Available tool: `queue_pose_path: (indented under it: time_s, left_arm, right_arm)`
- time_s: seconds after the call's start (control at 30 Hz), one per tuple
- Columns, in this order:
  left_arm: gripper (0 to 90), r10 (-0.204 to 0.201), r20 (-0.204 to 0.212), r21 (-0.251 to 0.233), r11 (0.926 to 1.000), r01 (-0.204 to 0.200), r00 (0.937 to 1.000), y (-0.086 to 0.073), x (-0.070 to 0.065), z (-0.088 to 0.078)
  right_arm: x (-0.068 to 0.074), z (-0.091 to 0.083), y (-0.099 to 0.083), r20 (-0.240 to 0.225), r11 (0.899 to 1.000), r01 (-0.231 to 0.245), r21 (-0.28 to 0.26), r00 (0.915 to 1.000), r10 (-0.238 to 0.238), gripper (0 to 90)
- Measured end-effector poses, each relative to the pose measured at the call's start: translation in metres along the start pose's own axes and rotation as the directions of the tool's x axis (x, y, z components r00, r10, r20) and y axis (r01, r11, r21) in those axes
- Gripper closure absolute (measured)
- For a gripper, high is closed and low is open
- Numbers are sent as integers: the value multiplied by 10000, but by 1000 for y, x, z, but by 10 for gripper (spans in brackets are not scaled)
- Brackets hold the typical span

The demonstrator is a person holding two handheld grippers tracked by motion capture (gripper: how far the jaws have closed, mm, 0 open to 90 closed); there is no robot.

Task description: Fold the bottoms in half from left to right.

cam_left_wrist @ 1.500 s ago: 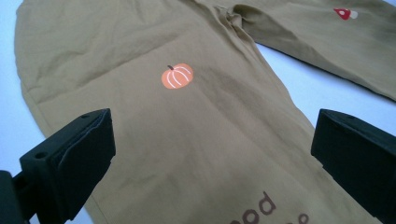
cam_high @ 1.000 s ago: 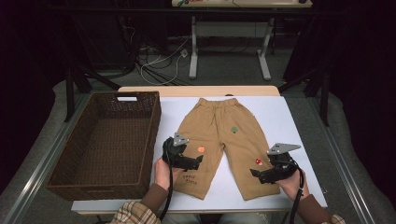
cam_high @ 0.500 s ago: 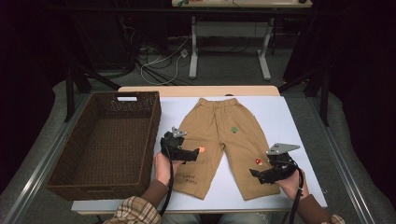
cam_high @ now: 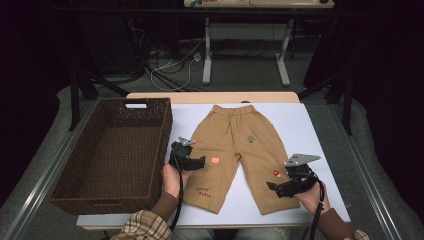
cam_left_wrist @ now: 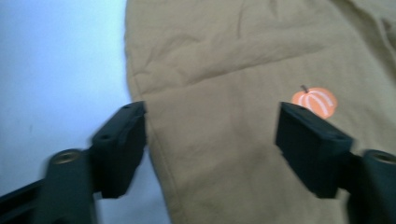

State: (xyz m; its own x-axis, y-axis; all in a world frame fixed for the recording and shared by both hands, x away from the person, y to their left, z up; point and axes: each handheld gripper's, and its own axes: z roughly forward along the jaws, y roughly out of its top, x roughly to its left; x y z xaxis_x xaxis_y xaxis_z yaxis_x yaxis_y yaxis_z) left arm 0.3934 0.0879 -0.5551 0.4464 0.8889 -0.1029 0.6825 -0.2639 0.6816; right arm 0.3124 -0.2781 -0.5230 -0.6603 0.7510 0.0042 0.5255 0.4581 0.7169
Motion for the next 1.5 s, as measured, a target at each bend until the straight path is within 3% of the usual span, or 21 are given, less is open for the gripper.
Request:
queue_pose_path:
  time_s: [0.27,0.5,0.73,0.97,1.07,1.5]
  left_arm:
    - [437,-322,-222,-144,9994,319,9992,-4,3,1]
    - [412,-367,-393,-268,9990,357,9986,-6,2,2]
    - [680,-158,-151,-636,9979,148,9998,-10,2,2]
    - [837,53,107,-665,9978,-46,9999,-10,2,2]
    - [870,-7,277,-791,9969,29,9996,-10,1,1]
    - [877,395,517,-1384,9899,-320,9979,-6,-6,-10]
  right_arm:
    - [0,0,0,-30,10000,54,45,10000,-54,36]
    - [0,0,0,-28,10000,52,-13,10000,-52,36]
    - [0,0,0,-51,10000,67,40,10000,-67,36]
    - [0,0,0,-74,9999,110,38,9999,-110,36]
    - [0,0,-1,-80,10000,74,63,9999,-73,36]
    - [-1,0,-1,-58,9999,71,79,10000,-71,36]
